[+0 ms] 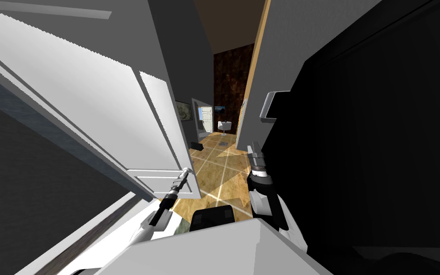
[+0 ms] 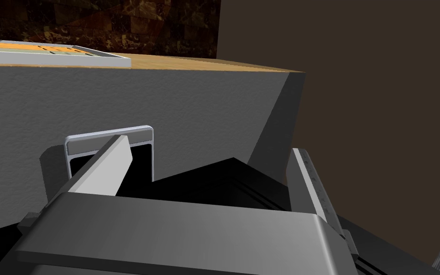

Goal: Push the door open

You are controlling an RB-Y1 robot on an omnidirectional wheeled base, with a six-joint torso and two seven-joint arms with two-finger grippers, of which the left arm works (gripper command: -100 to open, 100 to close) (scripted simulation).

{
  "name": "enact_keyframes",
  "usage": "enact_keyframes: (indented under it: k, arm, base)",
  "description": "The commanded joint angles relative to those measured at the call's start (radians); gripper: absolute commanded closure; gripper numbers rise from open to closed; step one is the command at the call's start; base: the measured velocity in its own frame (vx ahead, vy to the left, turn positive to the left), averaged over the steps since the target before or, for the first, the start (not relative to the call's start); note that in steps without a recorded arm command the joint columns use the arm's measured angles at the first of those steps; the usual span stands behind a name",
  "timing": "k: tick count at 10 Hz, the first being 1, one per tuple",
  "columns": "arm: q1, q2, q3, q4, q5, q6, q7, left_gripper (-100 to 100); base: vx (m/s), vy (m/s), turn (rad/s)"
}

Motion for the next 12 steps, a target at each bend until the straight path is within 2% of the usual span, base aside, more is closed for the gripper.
enact_keyframes:
  k: [1, 11, 12]
  arm:
    - [-0.013, 0.001, 0.002, 0.016, 0.006, -0.01, 0.029, 100]
    - [-0.019, -0.021, -0.005, 0.012, 0.06, -0.005, 0.28, 100]
    - [-0.019, -0.021, -0.005, 0.012, 0.06, -0.005, 0.285, 100]
  base:
    - [0.036, 0.005, 0.002]
    - [0.042, 0.0, 0.014]
    - [0.032, -0.004, 0.007]
